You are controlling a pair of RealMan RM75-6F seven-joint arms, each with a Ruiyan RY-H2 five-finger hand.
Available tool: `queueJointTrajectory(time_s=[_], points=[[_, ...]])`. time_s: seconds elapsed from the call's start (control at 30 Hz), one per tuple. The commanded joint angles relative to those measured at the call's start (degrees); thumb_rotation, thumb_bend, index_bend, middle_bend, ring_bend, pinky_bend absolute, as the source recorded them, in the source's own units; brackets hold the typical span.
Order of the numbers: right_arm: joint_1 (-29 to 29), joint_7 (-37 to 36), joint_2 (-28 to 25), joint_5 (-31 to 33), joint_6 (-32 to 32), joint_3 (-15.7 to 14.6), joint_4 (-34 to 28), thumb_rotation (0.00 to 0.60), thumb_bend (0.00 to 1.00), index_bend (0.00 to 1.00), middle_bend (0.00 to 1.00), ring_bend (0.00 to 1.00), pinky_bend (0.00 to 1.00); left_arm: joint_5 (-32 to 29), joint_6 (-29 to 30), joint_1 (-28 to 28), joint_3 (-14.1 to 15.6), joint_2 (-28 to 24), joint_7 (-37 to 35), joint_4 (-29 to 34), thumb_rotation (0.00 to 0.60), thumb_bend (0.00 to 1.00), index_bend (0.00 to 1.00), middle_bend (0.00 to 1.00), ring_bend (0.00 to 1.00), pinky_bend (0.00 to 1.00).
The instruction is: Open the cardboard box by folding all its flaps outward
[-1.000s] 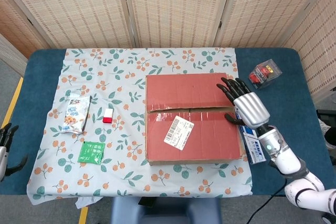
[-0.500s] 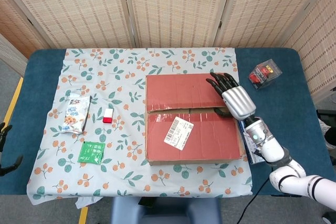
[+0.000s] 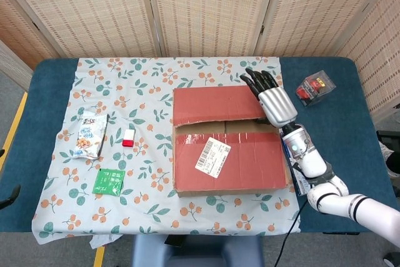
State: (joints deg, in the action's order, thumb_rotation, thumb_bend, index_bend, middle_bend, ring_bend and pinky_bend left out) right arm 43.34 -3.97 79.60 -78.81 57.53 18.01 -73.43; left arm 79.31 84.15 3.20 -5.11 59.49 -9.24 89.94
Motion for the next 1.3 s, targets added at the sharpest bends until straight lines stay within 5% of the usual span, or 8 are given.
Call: queueJointTrajectory(time_s=[0.03,0.47,0.77,1.0,1.13,1.3], points=[[1.38,3.76,-0.52,2.75,-0.23,2.0,-1.02,0.6,0.35,0.0,0.0,0.0,0.0,0.59,1.6,-0.62,-0.28,0.02,-1.22,-0.73,0.6,0.4,0.05,0.0,0.0,0.0],[7.46,8.52,-2.06,12.94,-5.45,7.83,0.93,0.6,0.35,0.0,0.0,0.0,0.0,-1.09,0.11,-0.62,-1.1,-0.28,-4.97,-2.42,0.6,0.4,0.05,0.0,0.0,0.0],[15.12,5.25,3.81,16.36,-13.64,8.67,19.32,0.6,0.36,0.0,0.0,0.0,0.0,-2.41,-2.5,0.46,-1.89,0.22,-7.77,-5.01,0.6,0.4,0.07,0.0,0.0,0.0],[18.83,-4.31,8.75,12.45,-17.92,6.6,31.64,0.6,0.36,0.0,0.0,0.0,0.0,-3.96,-5.4,1.39,-2.2,0.05,-8.1,-5.72,0.6,0.4,0.07,0.0,0.0,0.0],[16.17,-11.83,7.18,7.33,-12.29,4.52,29.69,0.6,0.36,0.0,0.0,0.0,0.0,-3.78,-5.77,1.54,-2.05,0.04,-7.89,-5.74,0.6,0.4,0.07,0.0,0.0,0.0],[9.26,-20.76,-1.85,3.3,-7.44,1.84,16.44,0.6,0.36,0.0,0.0,0.0,0.0,-3.68,-5.77,1.37,-1.87,-0.04,-8.09,-5.7,0.6,0.4,0.07,0.0,0.0,0.0]])
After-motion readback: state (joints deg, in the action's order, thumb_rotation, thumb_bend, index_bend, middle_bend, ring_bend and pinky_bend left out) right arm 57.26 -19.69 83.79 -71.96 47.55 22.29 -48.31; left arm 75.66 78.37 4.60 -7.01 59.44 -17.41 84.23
